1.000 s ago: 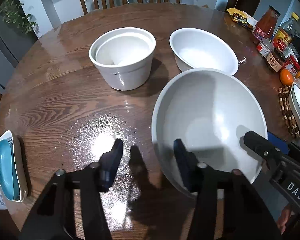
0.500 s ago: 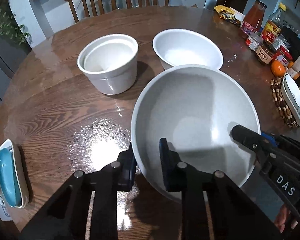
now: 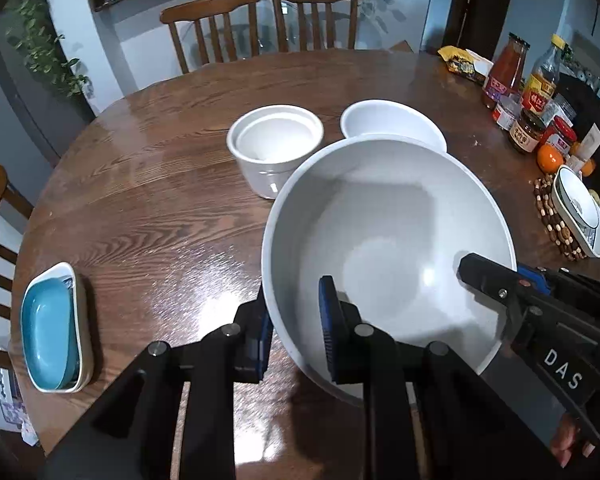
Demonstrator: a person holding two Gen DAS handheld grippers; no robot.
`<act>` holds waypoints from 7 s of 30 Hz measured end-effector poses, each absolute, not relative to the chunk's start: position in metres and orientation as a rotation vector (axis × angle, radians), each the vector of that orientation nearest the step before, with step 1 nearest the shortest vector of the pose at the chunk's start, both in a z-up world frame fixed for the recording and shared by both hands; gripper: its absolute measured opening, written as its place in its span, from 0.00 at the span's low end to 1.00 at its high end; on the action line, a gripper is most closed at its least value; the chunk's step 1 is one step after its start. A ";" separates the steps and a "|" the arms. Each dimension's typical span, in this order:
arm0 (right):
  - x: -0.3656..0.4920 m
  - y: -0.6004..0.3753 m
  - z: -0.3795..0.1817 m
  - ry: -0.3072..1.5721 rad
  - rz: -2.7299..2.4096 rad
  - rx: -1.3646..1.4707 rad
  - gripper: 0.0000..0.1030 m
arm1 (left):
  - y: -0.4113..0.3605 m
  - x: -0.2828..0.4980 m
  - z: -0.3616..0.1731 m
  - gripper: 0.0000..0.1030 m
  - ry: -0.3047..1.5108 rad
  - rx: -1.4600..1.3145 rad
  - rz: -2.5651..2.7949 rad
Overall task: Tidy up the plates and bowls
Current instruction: 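Lift the large white bowl with both grippers and carry it beside the dish stack, then lower the large white bowl onto the table and open both grippers, then move both grippers to the rim of the smaller white bowl, then close both grippers on the smaller white bowl rim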
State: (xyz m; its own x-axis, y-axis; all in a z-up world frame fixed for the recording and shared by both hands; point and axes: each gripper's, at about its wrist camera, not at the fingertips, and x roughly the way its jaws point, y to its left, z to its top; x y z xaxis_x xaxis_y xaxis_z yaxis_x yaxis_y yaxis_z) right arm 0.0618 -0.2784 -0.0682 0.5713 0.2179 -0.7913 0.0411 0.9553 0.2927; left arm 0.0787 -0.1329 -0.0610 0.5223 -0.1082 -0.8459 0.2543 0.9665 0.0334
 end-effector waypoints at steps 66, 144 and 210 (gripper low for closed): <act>0.098 -0.116 -0.090 1.090 0.237 0.176 0.13 | 0.019 0.094 -0.090 0.18 1.128 0.068 -0.064; 0.077 -0.162 -0.076 1.016 0.196 0.333 0.42 | 0.012 0.073 -0.060 0.81 1.050 0.098 -0.024; 0.212 -0.361 -0.104 1.065 0.049 0.242 0.38 | -0.210 0.191 -0.094 0.39 1.072 -0.149 -0.011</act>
State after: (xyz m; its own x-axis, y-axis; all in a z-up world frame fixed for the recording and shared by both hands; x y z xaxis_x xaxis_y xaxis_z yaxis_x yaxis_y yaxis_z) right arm 0.2119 -0.3609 -0.1036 0.4863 0.1560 -0.8598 0.0767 0.9725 0.2198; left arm 0.1908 -0.2098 -0.0935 0.4795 -0.0809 -0.8738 -0.0633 0.9900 -0.1264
